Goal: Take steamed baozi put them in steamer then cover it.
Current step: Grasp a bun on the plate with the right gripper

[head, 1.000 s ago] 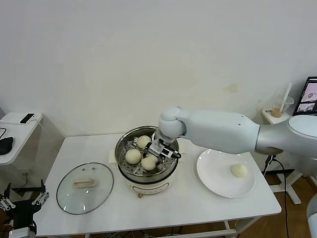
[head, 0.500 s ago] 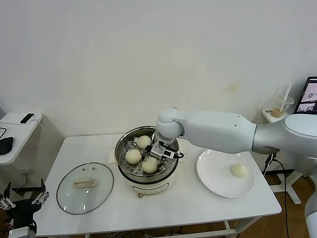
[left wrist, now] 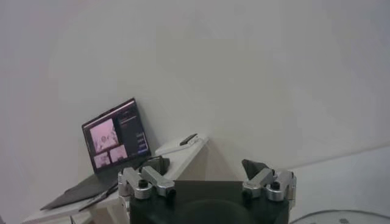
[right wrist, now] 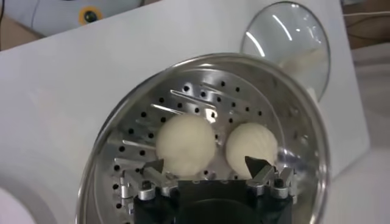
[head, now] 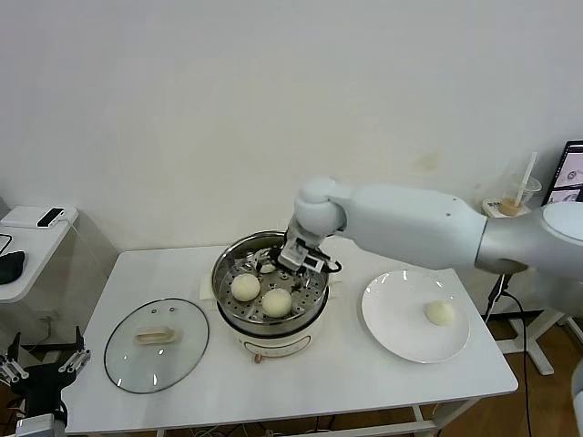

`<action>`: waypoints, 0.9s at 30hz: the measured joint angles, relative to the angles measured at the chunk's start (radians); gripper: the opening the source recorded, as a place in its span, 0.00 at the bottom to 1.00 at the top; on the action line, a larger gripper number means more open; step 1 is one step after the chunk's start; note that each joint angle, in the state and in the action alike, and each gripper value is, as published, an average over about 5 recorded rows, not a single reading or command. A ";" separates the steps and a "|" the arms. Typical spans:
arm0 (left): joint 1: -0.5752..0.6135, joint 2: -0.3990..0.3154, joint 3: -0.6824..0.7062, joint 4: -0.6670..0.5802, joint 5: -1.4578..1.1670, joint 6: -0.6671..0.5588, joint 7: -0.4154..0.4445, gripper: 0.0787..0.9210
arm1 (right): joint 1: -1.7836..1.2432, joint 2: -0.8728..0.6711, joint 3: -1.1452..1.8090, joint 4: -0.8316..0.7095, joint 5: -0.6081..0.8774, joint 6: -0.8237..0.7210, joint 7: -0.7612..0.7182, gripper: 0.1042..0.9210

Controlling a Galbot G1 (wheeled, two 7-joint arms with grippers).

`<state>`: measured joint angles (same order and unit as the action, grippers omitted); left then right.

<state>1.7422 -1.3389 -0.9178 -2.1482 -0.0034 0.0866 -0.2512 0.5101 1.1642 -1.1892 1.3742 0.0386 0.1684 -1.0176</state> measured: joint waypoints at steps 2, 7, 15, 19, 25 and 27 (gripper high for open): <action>-0.003 0.003 0.002 0.002 -0.001 0.000 0.000 0.88 | 0.004 -0.018 0.019 0.004 0.016 -0.027 -0.008 0.88; -0.010 0.012 0.006 0.003 -0.004 0.003 0.001 0.88 | 0.009 -0.087 0.065 0.021 0.043 -0.123 -0.024 0.88; -0.025 0.028 0.019 0.013 -0.005 0.004 0.002 0.88 | -0.018 -0.265 0.129 0.088 0.057 -0.313 -0.017 0.88; -0.034 0.035 0.030 0.020 -0.004 0.004 0.002 0.88 | -0.045 -0.376 0.157 0.124 0.047 -0.371 -0.020 0.88; -0.048 0.043 0.052 0.030 0.001 0.006 0.003 0.88 | -0.121 -0.527 0.212 0.144 0.002 -0.411 -0.036 0.88; -0.051 0.044 0.059 0.033 0.003 0.006 0.004 0.88 | -0.160 -0.563 0.238 0.139 -0.020 -0.413 -0.043 0.88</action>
<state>1.6916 -1.2946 -0.8590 -2.1149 -0.0006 0.0930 -0.2474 0.3500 0.6015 -0.9510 1.5135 0.0190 -0.2444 -1.0611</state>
